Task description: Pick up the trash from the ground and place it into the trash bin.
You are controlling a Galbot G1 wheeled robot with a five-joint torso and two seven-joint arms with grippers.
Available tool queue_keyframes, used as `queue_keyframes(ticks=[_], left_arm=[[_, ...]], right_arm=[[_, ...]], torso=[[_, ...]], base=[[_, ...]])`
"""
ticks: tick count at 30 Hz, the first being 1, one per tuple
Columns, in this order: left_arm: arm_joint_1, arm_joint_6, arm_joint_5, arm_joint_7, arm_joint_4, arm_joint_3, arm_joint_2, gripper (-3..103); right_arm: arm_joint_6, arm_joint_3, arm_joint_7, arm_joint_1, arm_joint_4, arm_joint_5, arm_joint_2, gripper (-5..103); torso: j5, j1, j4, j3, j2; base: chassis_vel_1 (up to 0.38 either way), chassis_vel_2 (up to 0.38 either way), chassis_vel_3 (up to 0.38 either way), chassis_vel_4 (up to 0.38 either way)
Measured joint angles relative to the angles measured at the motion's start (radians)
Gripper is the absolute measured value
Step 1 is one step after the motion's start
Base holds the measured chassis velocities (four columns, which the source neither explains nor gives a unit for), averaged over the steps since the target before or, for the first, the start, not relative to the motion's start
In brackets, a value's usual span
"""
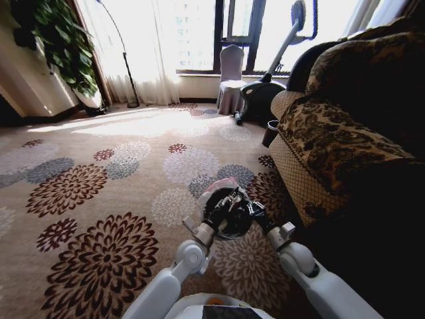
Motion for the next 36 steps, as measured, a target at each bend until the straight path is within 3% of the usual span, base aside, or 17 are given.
queue_keyframes(ticks=[2,3,6,7,8,11,14,18,19,20,22,24,25,27,30,36], left_arm=[[0.02,-0.009,0.037,0.035,0.0,-0.005,-0.001,60],[0.02,-0.009,0.037,0.035,0.0,-0.005,-0.001,60],[0.041,-0.041,0.158,0.081,0.003,-0.007,0.002,76],[0.047,-0.073,0.247,0.099,0.01,-0.008,0.003,82],[0.047,-0.073,0.247,0.099,0.01,-0.008,0.003,82],[0.064,-0.143,0.435,0.134,0.016,-0.02,0.001,92],[0.071,-0.171,0.481,0.128,0.008,-0.02,0.0,100],[0.072,-0.196,0.523,0.129,0.002,-0.028,-0.004,100],[0.074,-0.224,0.578,0.139,-0.008,-0.041,-0.006,100],[0.074,-0.265,0.695,0.139,-0.012,-0.06,-0.006,100],[0.067,-0.279,0.803,0.111,0.005,-0.072,-0.005,100],[0.063,-0.278,0.849,0.101,0.019,-0.077,-0.005,100],[0.057,-0.268,0.915,0.093,0.049,-0.083,-0.002,100],[0.055,-0.265,0.939,0.092,0.062,-0.084,-0.002,100],[0.042,-0.268,1.096,0.089,0.128,-0.106,-0.019,100],[0.046,-0.282,1.171,0.064,0.124,-0.117,-0.029,100]], right_arm=[[0.0,0.014,0.0,-0.015,0.01,0.004,0.002,0],[0.0,0.014,0.0,-0.015,0.01,0.004,0.002,0],[0.0,0.034,0.0,-0.034,0.018,0.009,-0.002,0],[0.001,0.044,0.0,-0.044,0.022,0.011,-0.003,0],[0.001,0.044,0.0,-0.044,0.022,0.011,-0.003,0],[0.004,0.061,0.0,-0.066,0.032,0.014,-0.004,0],[0.006,0.063,0.0,-0.08,0.038,0.013,-0.002,0],[0.007,0.064,0.0,-0.087,0.039,0.011,-0.001,0],[0.007,0.064,0.0,-0.092,0.041,0.011,0.0,0],[0.008,0.064,0.0,-0.093,0.044,0.01,-0.001,0],[0.008,0.064,0.0,-0.093,0.047,0.01,-0.002,0],[0.008,0.063,0.0,-0.094,0.047,0.01,-0.001,0],[0.008,0.062,0.0,-0.094,0.048,0.008,0.002,0],[0.008,0.062,0.0,-0.095,0.049,0.007,0.003,0],[0.007,0.062,0.0,-0.102,0.054,0.004,0.008,0],[0.007,0.065,0.0,-0.107,0.059,0.004,0.006,0]], torso=[[0.0001,0.0,0.0002,0.0,0.0],[0.0001,0.0,0.0002,0.0,0.0],[0.0001,0.0,0.0003,0.0,0.0],[0.0,0.0,0.0,0.0,0.0],[0.0,0.0,0.0,0.0,0.0],[0.0,0.0,0.0001,0.0,0.0],[0.0001,0.0,0.0002,0.0,0.0],[-0.0001,0.0,0.0001,0.0,0.0],[0.0001,0.0,0.0001,0.0,0.0],[0.0,0.0,0.0002,0.0,0.0],[0.0,0.0,0.0002,0.0,0.0],[-0.0001,0.0,0.0001,0.0,0.0],[0.0001,0.0,0.0001,0.0,0.0],[0.0001,0.0,0.0001,0.0,0.0],[0.0,0.0,0.0002,0.0,0.0],[0.0,0.0,0.0,0.0,0.0]], base=[[0.0,0.0,0.0,0.0],[0.0,0.0,0.0,0.0],[0.0,0.0,0.0,0.0],[0.0,0.0,0.0,0.0],[0.0,0.0,0.0,0.0],[0.0,0.0,0.0,0.0],[0.0,0.0,0.0,0.0],[0.0,0.0,0.0,0.0],[0.0,0.0,0.0,0.0],[0.0,0.0,0.0,0.0],[0.0,0.0,0.0,0.0],[0.0,0.0,0.0,0.0],[0.0,0.0,0.0,0.0],[0.0,0.0,0.0,0.0],[0.0,0.0,0.0,0.0],[0.0,0.0,0.0,0.0]])
